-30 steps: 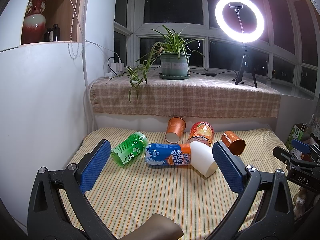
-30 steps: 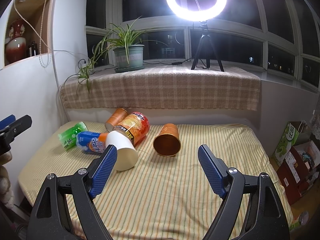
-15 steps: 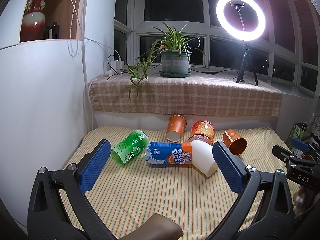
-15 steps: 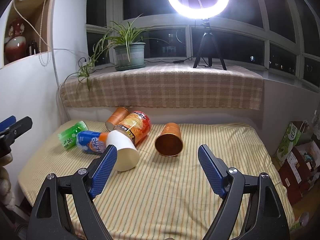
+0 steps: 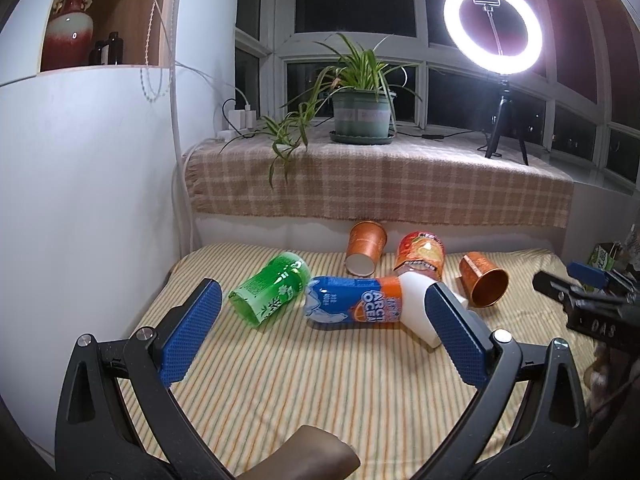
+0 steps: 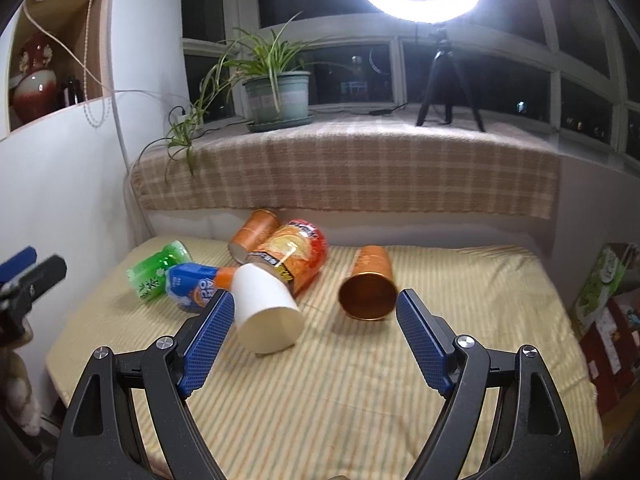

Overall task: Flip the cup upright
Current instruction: 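Move the right tool to the copper cup and close its fingers around it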

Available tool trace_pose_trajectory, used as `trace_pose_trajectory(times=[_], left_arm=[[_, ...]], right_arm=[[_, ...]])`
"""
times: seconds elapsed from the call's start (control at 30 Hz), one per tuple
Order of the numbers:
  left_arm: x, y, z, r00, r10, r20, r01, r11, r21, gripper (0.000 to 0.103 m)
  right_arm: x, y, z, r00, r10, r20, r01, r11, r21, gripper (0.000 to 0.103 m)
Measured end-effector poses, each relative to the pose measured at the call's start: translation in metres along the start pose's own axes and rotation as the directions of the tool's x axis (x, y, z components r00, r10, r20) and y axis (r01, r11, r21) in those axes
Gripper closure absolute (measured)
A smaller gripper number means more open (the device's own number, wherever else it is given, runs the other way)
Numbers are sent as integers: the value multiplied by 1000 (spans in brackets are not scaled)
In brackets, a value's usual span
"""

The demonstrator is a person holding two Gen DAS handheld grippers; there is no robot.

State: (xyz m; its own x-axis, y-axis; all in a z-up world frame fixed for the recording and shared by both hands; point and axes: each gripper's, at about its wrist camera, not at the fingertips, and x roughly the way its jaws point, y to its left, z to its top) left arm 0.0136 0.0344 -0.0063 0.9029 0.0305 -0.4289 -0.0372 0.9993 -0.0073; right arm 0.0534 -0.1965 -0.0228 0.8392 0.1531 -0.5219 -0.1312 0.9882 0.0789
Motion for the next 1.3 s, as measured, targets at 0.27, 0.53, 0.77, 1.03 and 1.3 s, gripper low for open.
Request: trace_pose_trajectory(times=[0.27, 0.53, 0.77, 1.03, 1.3], left_arm=[[12, 29, -9, 998, 43, -50, -44, 999, -18, 0], [18, 62, -22, 992, 84, -90, -88, 996, -33, 0], [26, 82, -33, 987, 100, -130, -107, 993, -52, 0], [34, 104, -40, 983, 107, -152, -121, 988, -91, 0], [37, 126, -45, 982, 99, -159, -121, 984, -132, 0]], right_arm=[[52, 8, 27, 991, 110, -77, -107, 993, 41, 20], [120, 33, 61, 957, 227, -180, -214, 973, 89, 20], [173, 54, 81, 938, 228, -260, -208, 973, 103, 20], [242, 83, 95, 904, 182, -387, -165, 983, 79, 20], [289, 90, 89, 874, 81, -478, -37, 994, 100, 20]])
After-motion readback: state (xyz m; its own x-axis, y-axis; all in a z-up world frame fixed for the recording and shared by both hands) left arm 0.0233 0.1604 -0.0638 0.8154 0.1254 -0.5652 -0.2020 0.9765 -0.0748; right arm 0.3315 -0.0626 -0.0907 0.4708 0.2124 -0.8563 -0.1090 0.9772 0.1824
